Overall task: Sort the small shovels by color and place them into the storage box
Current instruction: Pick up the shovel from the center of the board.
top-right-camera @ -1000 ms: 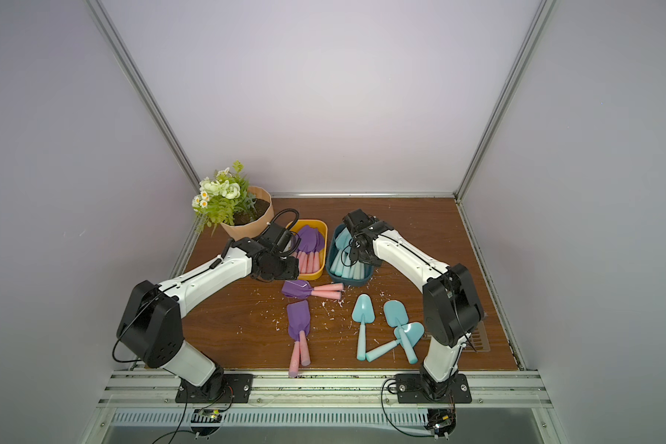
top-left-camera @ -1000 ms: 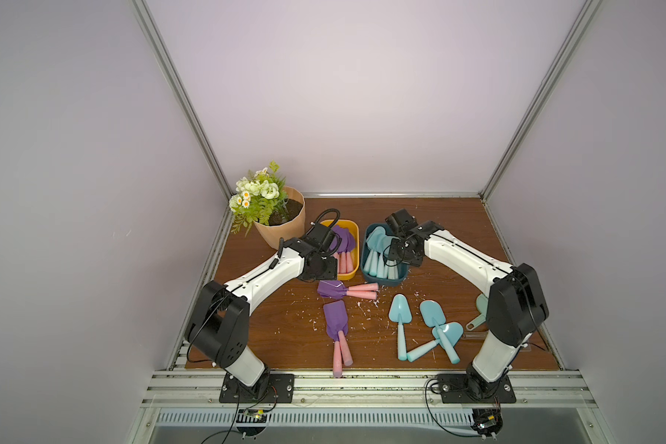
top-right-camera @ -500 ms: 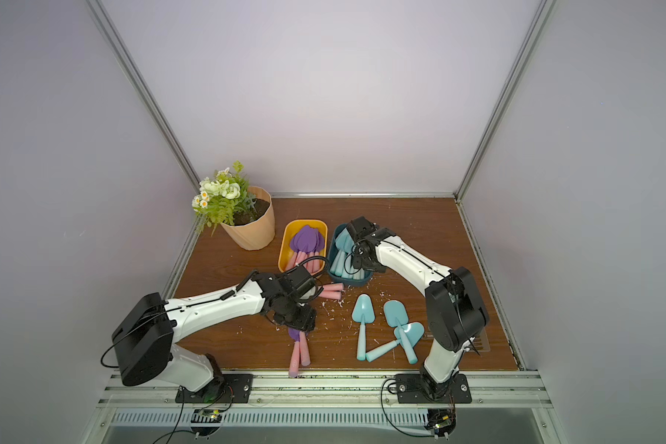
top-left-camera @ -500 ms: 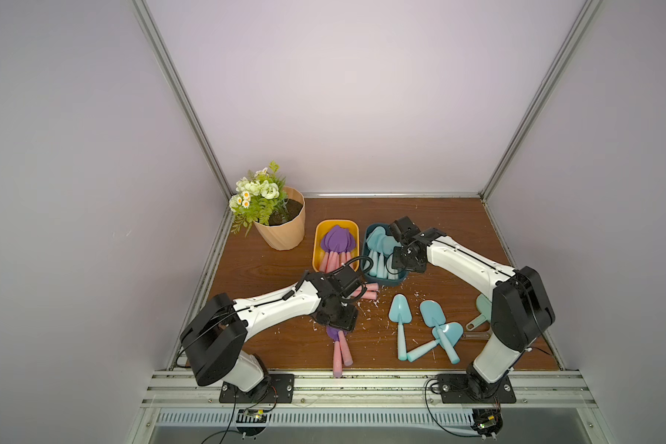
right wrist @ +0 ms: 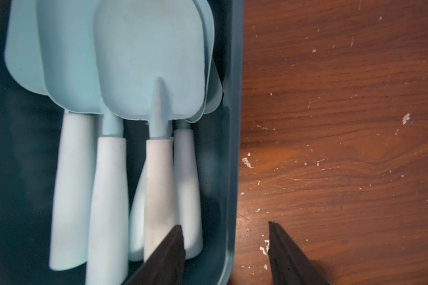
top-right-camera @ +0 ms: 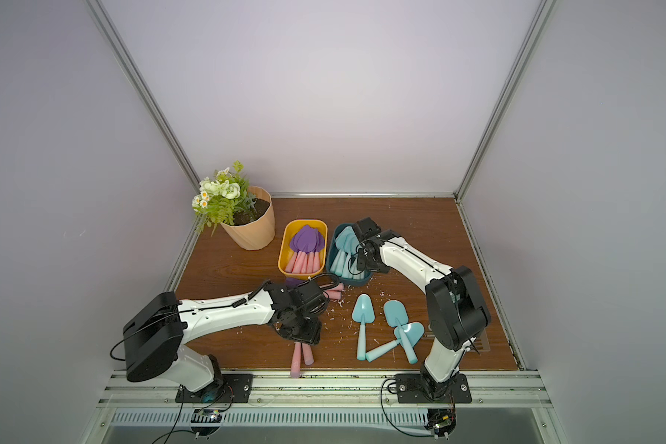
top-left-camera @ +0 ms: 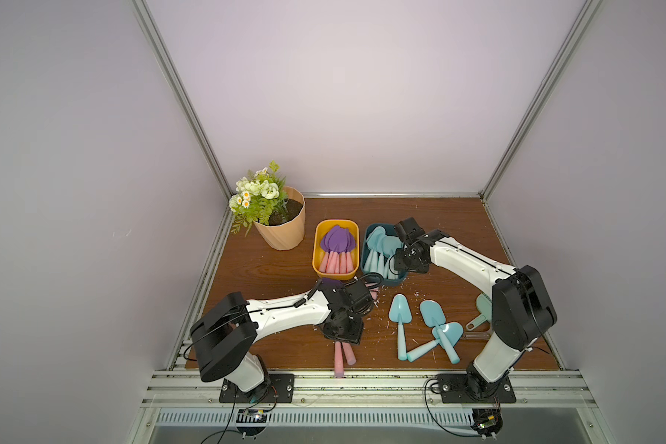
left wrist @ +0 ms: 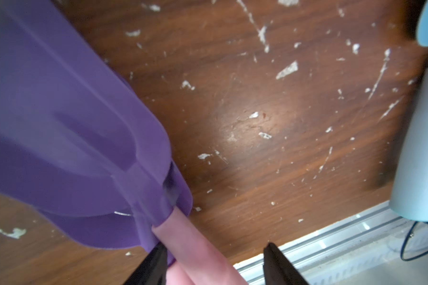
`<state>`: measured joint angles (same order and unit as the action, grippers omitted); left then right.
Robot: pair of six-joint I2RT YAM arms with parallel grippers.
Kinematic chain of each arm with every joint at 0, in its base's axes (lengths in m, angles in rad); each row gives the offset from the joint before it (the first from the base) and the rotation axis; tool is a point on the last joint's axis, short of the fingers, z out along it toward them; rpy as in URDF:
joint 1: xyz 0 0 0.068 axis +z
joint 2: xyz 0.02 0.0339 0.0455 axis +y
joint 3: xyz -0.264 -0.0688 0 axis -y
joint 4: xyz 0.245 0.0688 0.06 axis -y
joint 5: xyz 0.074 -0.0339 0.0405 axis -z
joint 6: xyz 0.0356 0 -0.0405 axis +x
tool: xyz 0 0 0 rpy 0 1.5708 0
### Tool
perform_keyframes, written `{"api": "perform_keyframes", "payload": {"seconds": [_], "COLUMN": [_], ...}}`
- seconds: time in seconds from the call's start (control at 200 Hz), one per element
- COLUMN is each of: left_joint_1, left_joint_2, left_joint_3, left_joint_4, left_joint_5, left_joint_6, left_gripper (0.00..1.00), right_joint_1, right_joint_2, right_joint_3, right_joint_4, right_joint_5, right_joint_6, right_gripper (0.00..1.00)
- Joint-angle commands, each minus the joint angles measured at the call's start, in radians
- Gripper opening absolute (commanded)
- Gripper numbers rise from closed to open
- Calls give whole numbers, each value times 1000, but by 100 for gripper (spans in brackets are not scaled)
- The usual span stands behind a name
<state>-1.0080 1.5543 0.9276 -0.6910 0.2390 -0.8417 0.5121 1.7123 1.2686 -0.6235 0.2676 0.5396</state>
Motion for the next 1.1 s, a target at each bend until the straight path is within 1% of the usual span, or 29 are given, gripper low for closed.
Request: {"api": "perform_keyframes", "payload": {"seconds": [0.0,0.125,0.29,0.37,0.44,0.475,0.54,0.6,0.695,0.761,0.856,1.026,1.096], "left_joint_1": [-9,-9,-7,-3,9,20,51,87,126,129,127,131,149], "left_joint_2": [5,24,93,125,140,141,131,116,101,109,109,69,57], "left_joint_3": [-30,-35,-7,0,1,4,12,28,91,164,249,364,408], "left_joint_4": [3,13,15,13,13,13,5,-10,-47,-92,-131,-173,-184], "left_joint_5": [-14,-26,-38,-43,-52,-57,-70,-90,-134,-167,-165,-142,-147], "left_joint_6": [-72,-76,-33,-9,3,11,27,47,86,123,161,174,176], "left_gripper": [59,54,46,37,24,19,13,10,1,1,1,1,1], "right_joint_1": [-12,-22,-35,-41,-47,-49,-50,-50,-50,-51,-52,-52,-52], "right_joint_2": [-59,-65,-80,-85,-92,-93,-97,-96,-92,-90,-89,-101,-113], "right_joint_3": [-15,-29,-31,-31,-32,-33,-37,-43,-44,-46,-42,-39,-47], "right_joint_4": [6,13,15,15,15,17,19,23,22,24,23,19,24], "right_joint_5": [-20,-33,-37,-37,-36,-37,-41,-48,-54,-53,-47,-25,-10], "right_joint_6": [-32,-37,-44,-45,-43,-41,-34,-27,-13,-4,7,39,58], "right_gripper": [59,58,58,58,58,58,58,58,58,58,58,58,58]}}
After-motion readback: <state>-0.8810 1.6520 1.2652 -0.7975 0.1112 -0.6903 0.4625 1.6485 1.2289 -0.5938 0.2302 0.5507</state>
